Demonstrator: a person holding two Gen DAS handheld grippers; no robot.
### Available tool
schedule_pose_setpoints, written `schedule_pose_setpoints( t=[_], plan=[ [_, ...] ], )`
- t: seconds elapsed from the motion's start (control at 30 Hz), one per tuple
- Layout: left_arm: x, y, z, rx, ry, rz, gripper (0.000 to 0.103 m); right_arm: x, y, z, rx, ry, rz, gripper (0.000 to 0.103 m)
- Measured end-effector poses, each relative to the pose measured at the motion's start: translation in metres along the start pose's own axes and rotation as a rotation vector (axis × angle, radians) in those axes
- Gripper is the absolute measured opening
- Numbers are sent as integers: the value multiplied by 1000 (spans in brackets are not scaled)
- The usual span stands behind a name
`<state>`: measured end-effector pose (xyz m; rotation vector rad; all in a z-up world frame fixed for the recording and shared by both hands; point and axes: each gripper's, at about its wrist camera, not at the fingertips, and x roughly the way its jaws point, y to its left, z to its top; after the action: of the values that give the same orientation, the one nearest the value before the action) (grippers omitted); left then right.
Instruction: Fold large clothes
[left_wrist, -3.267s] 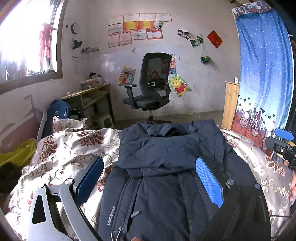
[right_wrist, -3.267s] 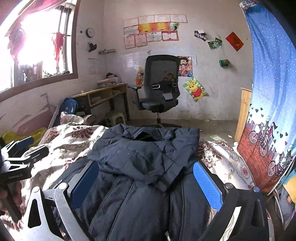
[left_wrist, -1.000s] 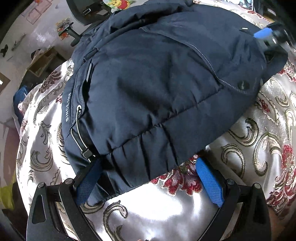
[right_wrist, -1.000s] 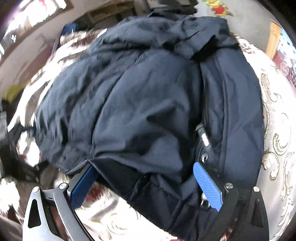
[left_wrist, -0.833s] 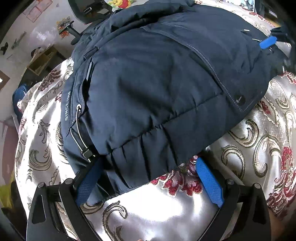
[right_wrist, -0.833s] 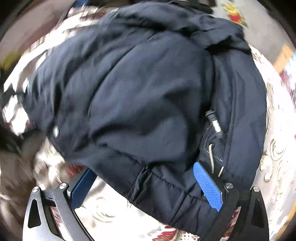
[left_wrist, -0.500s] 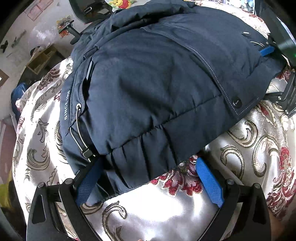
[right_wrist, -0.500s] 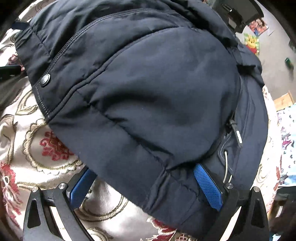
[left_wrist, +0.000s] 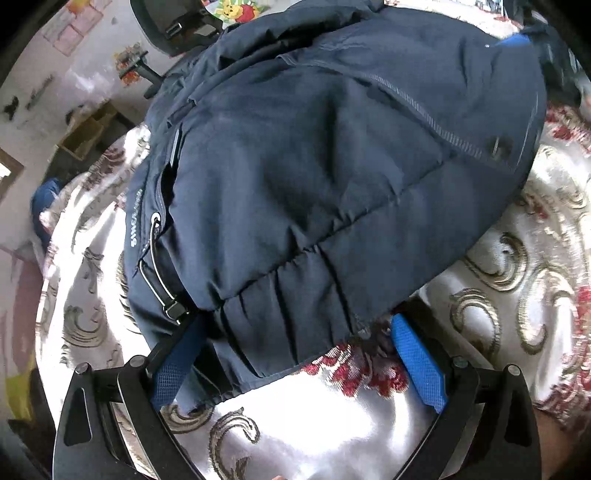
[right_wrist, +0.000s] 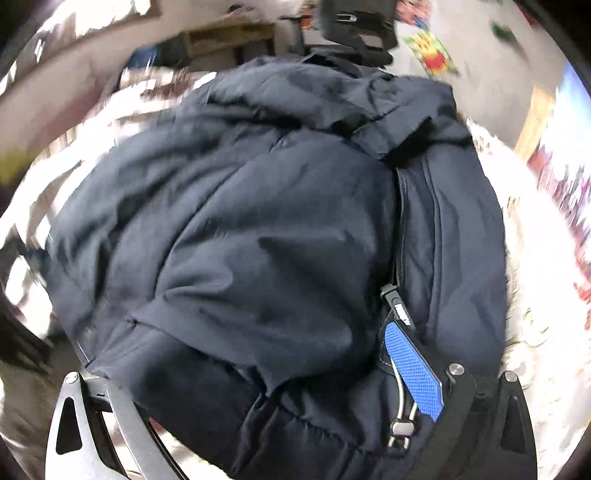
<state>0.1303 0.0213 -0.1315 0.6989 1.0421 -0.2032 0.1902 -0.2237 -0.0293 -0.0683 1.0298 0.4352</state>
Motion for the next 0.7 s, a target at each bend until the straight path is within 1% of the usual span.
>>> schedule_pose_setpoints(
  t=[0.03,0.1,0.23,0.3,0.33,0.37,0.47,0.57,0.67,0.7],
  plan=[
    [0,-5,0,14,-13,43,98,-2,-7,4,42,-6,42,102],
    [0,-13,1,44,-34,111,98,-9,-3,6,80,-21,75,102],
    [-1,-24,3,75,-79,234,98,-22,-2,4,86,-56,81,102],
    [-4,-24,5,68,-101,267,97,-26,0,1,84,-68,76,102],
    [-6,-23,6,61,-115,278,97,-26,1,1,82,-75,71,102],
    [-9,-19,7,45,-130,279,94,-26,1,0,81,-81,67,102],
    [-17,-5,11,-16,-158,261,80,-29,2,-3,71,-96,48,102],
    [-28,8,18,-88,-187,259,79,-32,4,-5,51,-114,15,102],
    [-38,19,25,-147,-207,241,79,-38,7,-7,36,-137,-11,99],
    [-42,20,27,-157,-212,235,74,-39,8,-7,33,-145,-16,96]
  ],
)
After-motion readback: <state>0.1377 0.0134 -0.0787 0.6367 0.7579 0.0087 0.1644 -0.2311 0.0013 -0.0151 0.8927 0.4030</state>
